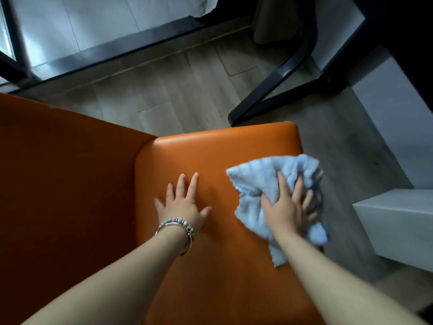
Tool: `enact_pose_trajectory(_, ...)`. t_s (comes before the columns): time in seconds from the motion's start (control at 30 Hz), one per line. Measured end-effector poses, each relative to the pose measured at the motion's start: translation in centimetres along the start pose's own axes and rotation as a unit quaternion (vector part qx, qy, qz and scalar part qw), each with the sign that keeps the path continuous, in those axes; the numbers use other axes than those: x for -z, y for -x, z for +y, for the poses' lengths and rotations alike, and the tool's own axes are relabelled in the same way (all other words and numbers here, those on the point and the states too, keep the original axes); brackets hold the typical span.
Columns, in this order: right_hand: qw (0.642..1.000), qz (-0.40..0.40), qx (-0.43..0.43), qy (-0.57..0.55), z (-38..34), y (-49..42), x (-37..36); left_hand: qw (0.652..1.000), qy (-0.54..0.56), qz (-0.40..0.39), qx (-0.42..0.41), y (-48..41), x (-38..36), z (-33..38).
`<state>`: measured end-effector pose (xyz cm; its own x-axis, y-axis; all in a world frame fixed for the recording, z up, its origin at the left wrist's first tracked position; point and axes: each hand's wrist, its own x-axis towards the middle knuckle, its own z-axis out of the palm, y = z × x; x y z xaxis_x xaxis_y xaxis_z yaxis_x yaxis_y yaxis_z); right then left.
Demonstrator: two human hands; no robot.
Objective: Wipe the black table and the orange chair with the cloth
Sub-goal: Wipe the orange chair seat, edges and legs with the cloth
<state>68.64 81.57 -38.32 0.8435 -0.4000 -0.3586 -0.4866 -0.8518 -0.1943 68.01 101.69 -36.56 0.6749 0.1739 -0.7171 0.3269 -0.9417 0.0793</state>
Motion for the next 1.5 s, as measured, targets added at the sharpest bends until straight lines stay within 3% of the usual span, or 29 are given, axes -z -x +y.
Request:
enact_pose_trajectory(0.13, 0.999, 0.014, -0.003, -0.047, -1.9, -6.4, 1.7, 1.0, -0.009, 0.02, 0.008, -0.8, 0.1, 0.5)
enact_pose_trajectory(0.4, 0.996, 0.058, 0.058, 0.041, 3.8, 2.1, -1.8, 0.998, 0.024, 0.03, 0.043, -1.0, 0.1, 0.1)
enact_pose_trajectory(0.5, 0.999, 0.028, 0.013, 0.028, 2.0, -1.6, -0.8, 0.996, 0.053, 0.017, 0.065, -2.0, 0.8, -0.3)
enact_pose_trajectory(0.6, 0.996, 0.054, -0.052, -0.052, -0.8, -5.8, 0.6, 0.996, 0.058, 0.025, 0.064, -2.6, 0.9, -0.7)
enact_pose_trajectory(0.7, 0.991, 0.058, -0.101, -0.059, -1.8, -3.6, -0.5, 0.997, 0.045, 0.041, 0.056, -2.5, 0.7, -0.9)
enact_pose_trajectory(0.73, 0.995, 0.06, -0.072, -0.035, -1.4, -1.6, -1.3, 0.997, 0.042, 0.04, 0.053, -2.5, 0.7, -1.0)
enact_pose_trajectory(0.8, 0.994, 0.074, 0.068, 0.044, 0.7, 2.4, -2.8, 0.998, 0.023, 0.037, 0.043, -2.3, 0.9, -1.3)
enact_pose_trajectory(0.9, 0.917, 0.05, 0.359, 0.167, 4.0, 1.4, -2.6, 0.997, -0.065, 0.04, -0.002, -2.6, 1.6, -2.0)
enact_pose_trajectory(0.97, 0.885, 0.061, 0.422, 0.188, 3.9, -2.7, -1.2, 0.995, -0.085, 0.039, -0.025, -3.0, 1.9, -2.8)
enact_pose_trajectory(1.0, 0.904, 0.068, 0.38, 0.182, 3.0, -4.6, -0.4, 0.996, -0.071, 0.036, -0.029, -3.3, 2.0, -3.3)
enact_pose_trajectory(1.07, 0.977, 0.037, 0.181, 0.105, 0.0, -7.3, 1.0, 0.999, -0.021, 0.036, -0.017, -3.8, 1.9, -4.5)
enact_pose_trajectory(1.13, 0.999, 0.031, -0.004, 0.013, -3.7, -7.6, 1.0, 0.998, 0.029, 0.049, 0.003, -4.2, 2.0, -5.6)
enact_pose_trajectory(1.17, 0.999, 0.021, -0.026, 0.011, -5.6, -6.9, 1.0, 0.997, 0.058, 0.058, 0.012, -4.4, 2.2, -6.1)
enact_pose_trajectory(1.23, 0.991, -0.029, 0.094, 0.09, -8.2, -4.3, -0.6, 0.993, 0.094, 0.071, 0.02, -4.9, 2.9, -6.6)
enact_pose_trajectory(1.3, 0.931, -0.055, 0.324, 0.158, -9.4, -1.3, -2.2, 0.995, 0.071, 0.07, 0.017, -5.2, 3.4, -6.9)
enact_pose_trajectory(1.37, 0.86, -0.081, 0.452, 0.222, -9.6, -2.0, -1.9, 0.997, 0.04, 0.066, 0.011, -5.4, 3.5, -6.8)
enact_pose_trajectory(1.4, 0.859, -0.098, 0.44, 0.242, -9.5, -3.5, -1.3, 0.997, 0.034, 0.065, 0.012, -5.5, 3.5, -6.8)
enact_pose_trajectory(1.43, 0.885, -0.09, 0.391, 0.235, -9.1, -5.4, -0.6, 0.997, 0.033, 0.064, 0.013, -5.5, 3.6, -6.8)
enact_pose_trajectory(1.5, 0.963, -0.041, 0.21, 0.165, -8.1, -9.0, 1.8, 0.998, 0.03, 0.053, 0.012, -5.4, 3.7, -6.8)
